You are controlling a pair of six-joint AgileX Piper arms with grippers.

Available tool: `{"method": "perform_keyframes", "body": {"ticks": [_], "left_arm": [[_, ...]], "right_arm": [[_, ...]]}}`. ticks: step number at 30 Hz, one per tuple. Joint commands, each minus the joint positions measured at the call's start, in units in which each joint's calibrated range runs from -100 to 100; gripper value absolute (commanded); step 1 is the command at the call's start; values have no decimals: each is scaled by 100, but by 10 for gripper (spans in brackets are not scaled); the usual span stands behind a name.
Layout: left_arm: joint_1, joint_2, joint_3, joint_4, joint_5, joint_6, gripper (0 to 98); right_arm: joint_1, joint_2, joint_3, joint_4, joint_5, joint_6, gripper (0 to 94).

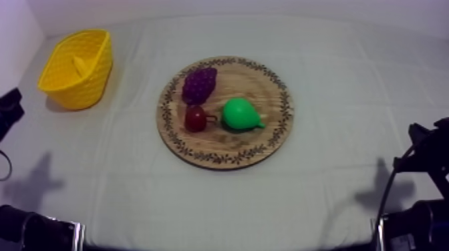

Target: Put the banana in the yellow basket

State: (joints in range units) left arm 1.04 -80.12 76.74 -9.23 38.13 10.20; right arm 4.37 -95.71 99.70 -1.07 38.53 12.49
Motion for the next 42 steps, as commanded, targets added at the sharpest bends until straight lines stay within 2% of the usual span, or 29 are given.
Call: {"method": "perform_keyframes", "body": {"ticks": [1, 5, 9, 17, 19, 23, 25, 42], "left_arm": [[-72, -452, 725, 115, -97, -57, 0], [-154, -890, 1313, 285, -216, -116, 0], [-195, -1159, 1743, 368, -288, -192, 0], [-253, -1643, 2161, 619, -214, -568, 0], [-260, -1757, 2186, 666, -209, -440, 0], [-284, -1913, 2224, 700, -279, 52, 0], [-311, -1938, 2230, 705, -296, 171, 0], [-368, -1962, 2248, 710, -312, 22, 0]], "right_arm": [[-1, -4, -3, 2, 2, -1, 6], [-1, -4, -3, 2, 2, -1, 6], [-1, -4, -3, 2, 2, -1, 6], [-1, -4, -3, 2, 2, 0, 6], [-1, -4, -3, 2, 2, 1, 6], [-1, -4, -3, 2, 2, -1, 6], [-1, -4, -3, 2, 2, -1, 6], [-1, -4, -3, 2, 2, -1, 6]]}}
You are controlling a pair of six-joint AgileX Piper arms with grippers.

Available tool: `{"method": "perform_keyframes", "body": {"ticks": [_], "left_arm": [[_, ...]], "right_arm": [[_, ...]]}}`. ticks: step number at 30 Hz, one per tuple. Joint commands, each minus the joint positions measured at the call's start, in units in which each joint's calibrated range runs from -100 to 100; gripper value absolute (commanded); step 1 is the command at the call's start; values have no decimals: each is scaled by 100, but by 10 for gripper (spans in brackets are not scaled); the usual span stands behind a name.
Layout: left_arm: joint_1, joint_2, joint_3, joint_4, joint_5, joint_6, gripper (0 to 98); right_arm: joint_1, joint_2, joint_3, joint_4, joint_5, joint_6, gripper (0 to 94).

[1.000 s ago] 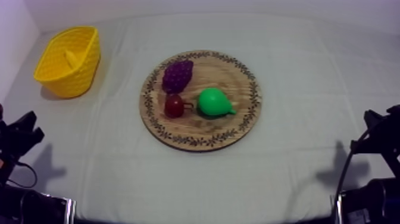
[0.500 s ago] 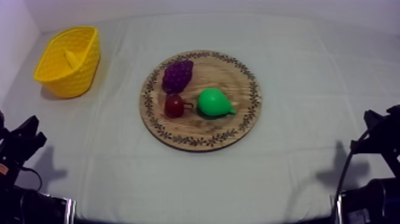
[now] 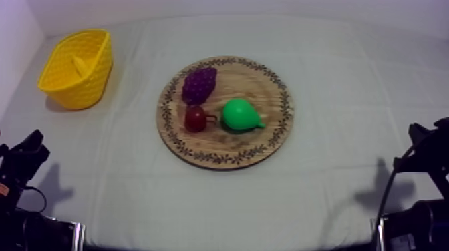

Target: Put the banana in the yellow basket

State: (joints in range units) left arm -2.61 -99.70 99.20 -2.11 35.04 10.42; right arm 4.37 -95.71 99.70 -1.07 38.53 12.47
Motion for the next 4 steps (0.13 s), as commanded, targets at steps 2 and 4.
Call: {"method": "perform_keyframes", "body": {"ticks": [2, 4], "left_arm": [[-3, -4, 2, -1, -3, 0, 0], [-3, -4, 2, -1, -3, 0, 0]], "right_arm": [[-1, -4, -3, 2, 2, 0, 6], [-1, -4, -3, 2, 2, 0, 6]]}}
